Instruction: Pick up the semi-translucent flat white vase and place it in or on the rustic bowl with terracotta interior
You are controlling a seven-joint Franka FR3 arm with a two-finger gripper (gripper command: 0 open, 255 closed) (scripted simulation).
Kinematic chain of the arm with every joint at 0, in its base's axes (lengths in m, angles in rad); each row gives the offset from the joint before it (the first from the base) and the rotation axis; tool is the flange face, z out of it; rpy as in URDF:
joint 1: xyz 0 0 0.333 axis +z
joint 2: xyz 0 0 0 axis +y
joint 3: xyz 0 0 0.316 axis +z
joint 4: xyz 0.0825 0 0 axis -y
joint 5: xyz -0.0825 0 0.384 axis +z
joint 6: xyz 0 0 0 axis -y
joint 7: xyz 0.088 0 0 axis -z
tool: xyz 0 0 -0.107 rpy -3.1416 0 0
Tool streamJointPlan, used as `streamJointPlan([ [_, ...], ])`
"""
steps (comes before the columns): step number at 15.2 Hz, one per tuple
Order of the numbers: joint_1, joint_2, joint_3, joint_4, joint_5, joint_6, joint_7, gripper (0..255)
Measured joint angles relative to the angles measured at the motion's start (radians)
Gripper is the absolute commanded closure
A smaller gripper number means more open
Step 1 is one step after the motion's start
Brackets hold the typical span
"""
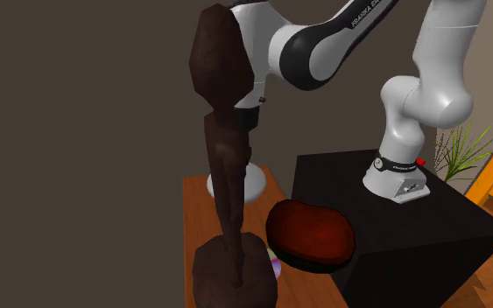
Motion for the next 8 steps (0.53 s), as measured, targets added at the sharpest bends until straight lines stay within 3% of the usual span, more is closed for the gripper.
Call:
streamJointPlan([
  [8, 0.065, -0.256, 0.064, -0.242, 0.048, -0.01, 0.098, 255],
])
